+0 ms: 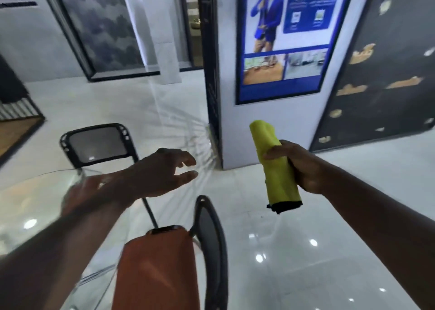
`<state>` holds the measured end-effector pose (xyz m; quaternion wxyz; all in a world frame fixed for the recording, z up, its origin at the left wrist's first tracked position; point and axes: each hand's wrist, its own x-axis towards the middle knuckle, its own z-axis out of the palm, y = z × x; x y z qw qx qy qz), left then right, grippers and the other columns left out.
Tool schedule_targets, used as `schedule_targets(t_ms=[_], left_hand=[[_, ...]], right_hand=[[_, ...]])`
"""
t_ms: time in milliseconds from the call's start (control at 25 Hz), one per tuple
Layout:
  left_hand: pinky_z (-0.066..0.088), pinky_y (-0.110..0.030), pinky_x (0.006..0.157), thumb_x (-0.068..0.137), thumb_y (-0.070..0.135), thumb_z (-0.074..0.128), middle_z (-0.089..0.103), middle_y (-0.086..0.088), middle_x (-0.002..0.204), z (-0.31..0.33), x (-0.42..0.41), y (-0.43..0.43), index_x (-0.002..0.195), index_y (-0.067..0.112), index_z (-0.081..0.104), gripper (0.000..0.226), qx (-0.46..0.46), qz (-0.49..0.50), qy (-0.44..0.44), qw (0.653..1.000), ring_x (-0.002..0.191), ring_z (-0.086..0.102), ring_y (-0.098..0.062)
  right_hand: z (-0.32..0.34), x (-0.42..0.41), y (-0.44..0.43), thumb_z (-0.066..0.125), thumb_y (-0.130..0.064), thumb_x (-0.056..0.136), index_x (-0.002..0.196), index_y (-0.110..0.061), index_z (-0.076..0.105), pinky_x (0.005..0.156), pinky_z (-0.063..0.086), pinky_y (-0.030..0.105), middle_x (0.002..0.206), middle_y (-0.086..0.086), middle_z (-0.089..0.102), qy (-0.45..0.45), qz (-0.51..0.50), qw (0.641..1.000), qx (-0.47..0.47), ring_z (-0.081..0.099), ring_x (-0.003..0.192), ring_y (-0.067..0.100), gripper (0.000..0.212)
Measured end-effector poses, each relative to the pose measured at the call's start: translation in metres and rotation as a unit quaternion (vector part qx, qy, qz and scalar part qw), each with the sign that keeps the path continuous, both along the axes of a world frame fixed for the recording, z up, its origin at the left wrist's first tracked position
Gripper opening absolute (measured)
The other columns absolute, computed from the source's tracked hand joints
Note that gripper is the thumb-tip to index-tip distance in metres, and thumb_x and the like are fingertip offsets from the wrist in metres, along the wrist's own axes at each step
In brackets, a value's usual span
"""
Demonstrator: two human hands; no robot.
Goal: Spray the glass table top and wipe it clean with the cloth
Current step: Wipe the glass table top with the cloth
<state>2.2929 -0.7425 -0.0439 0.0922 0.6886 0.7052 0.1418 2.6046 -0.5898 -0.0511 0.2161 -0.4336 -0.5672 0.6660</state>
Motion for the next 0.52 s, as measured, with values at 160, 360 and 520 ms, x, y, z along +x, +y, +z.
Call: schedule_targets(t_ms=[160,360,520], left_hand=[[0.049,-0.013,0.081,0.094,0.055,0.068,0.067,0.023,0.114,-0.008,0.038,0.084,0.128,0.030,0.069,0.043,-0.036,-0.019,-0.012,0.999,0.106,0.065,0.001],[0.056,-0.020,0.084,0.090,0.061,0.068,0.070,0.024,0.108,-0.030,0.022,0.154,0.125,0.035,0.069,0.043,-0.051,0.019,-0.047,0.997,0.103,0.065,0.006],[0.055,-0.019,0.086,0.091,0.058,0.069,0.072,0.022,0.106,-0.055,-0.012,0.210,0.122,0.033,0.071,0.041,-0.034,0.077,-0.088,0.993,0.100,0.067,0.005]], right_hand=[[-0.010,0.045,0.073,0.102,-0.021,0.066,0.131,-0.016,0.062,0.069,0.065,0.041,0.103,0.008,0.081,0.031,-0.027,0.999,0.015,0.080,0.082,0.022,0.076],[-0.016,0.029,0.156,0.090,-0.025,0.075,0.141,-0.025,0.050,0.074,0.067,0.043,0.123,0.012,0.077,0.079,-0.035,0.996,-0.023,0.080,0.099,0.029,0.078],[-0.033,-0.020,0.234,0.079,0.005,0.088,0.132,-0.005,0.068,0.078,0.067,0.041,0.121,0.021,0.079,0.036,0.011,0.999,0.005,0.079,0.105,0.038,0.046]])
